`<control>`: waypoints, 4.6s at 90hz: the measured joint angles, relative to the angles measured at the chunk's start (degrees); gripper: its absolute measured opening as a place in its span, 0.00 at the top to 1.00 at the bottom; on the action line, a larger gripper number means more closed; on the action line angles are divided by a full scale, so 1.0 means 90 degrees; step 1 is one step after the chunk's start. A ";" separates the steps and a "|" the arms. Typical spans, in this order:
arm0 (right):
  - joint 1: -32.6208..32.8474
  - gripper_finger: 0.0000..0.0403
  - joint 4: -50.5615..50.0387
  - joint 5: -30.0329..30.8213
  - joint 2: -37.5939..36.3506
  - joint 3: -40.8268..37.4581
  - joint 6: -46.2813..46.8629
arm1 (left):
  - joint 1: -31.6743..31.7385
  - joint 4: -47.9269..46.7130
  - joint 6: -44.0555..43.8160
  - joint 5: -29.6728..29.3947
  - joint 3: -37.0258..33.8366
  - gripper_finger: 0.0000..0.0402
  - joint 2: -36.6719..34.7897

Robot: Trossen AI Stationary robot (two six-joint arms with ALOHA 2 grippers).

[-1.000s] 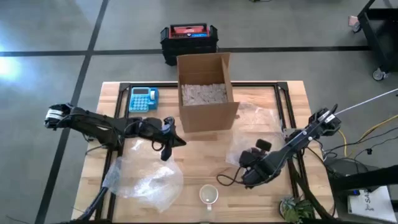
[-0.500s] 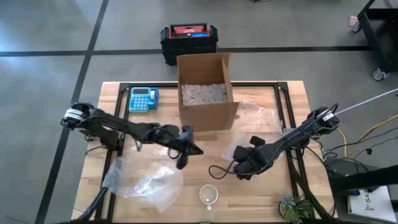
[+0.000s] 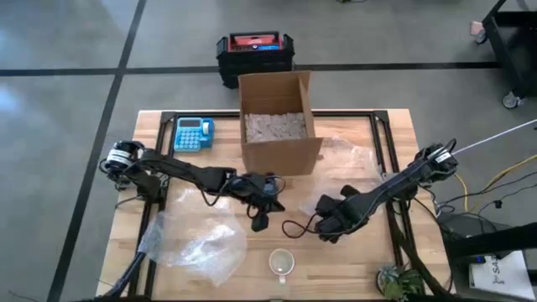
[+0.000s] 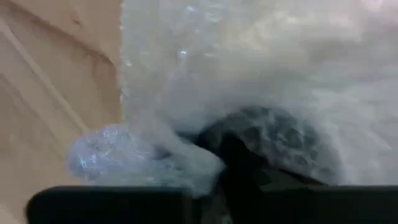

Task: Wrap mug
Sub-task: Wrap the purple mug using the right bubble wrap

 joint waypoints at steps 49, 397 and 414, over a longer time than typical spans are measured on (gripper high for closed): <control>-0.0124 0.56 -0.1025 0.0056 -0.1431 -0.0277 0.0790 | -0.0036 -0.0128 0.0121 0.0181 -0.0070 1.00 -0.0002; -0.0722 1.00 0.2848 -0.1033 -0.1802 -0.2497 0.0638 | -0.0063 0.0232 0.0369 0.0359 -0.0079 1.00 0.0574; -0.0695 1.00 0.3704 -0.1122 -0.1534 -0.2395 0.0711 | -0.0063 0.0215 0.0328 0.0584 -0.0079 1.00 0.0556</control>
